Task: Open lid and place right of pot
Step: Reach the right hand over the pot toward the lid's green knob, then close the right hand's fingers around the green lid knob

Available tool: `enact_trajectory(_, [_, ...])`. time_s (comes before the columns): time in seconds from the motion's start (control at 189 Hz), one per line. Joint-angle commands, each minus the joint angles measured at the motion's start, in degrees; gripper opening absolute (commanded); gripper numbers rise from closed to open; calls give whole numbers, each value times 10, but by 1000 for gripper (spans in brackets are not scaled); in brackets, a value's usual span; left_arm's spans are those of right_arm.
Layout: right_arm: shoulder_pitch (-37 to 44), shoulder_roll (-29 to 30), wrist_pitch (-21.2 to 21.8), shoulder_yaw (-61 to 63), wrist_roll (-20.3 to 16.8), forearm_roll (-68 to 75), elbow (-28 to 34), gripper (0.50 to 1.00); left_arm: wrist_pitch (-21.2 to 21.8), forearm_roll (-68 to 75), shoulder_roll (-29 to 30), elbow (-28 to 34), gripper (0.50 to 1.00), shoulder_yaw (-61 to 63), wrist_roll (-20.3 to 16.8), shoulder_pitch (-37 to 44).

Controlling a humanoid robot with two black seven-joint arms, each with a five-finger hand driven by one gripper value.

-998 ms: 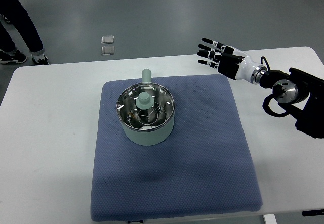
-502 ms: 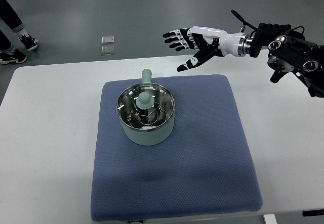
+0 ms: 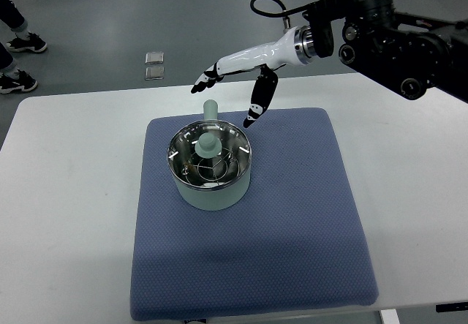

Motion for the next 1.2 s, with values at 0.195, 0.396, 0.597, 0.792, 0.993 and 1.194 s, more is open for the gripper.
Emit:
enact_trajectory(0.195, [66, 62, -52, -116, 0, -43, 0, 930, 0, 0, 0, 1, 1000, 0, 0, 0])
enact_trajectory(0.396, [59, 77, -71, -121, 0, -46, 0, 928, 0, -1, 0, 2, 1000, 0, 0, 0])
enact_trajectory(0.597, [51, 78, -81, -122, 0, -49, 0, 913, 0, 0, 0, 1, 1000, 1, 0, 0])
enact_trajectory(0.792, [38, 77, -106, -141, 2, -50, 0, 872, 0, 0, 0, 2, 1000, 1, 0, 0])
enact_trajectory(0.993, [25, 77, -121, -145, 5, -50, -4, 827, 0, 0, 0, 2, 1000, 1, 0, 0])
enact_trajectory(1.194, [27, 73, -122, -145, 6, -50, -5, 795, 0, 0, 0, 1, 1000, 0, -1, 0])
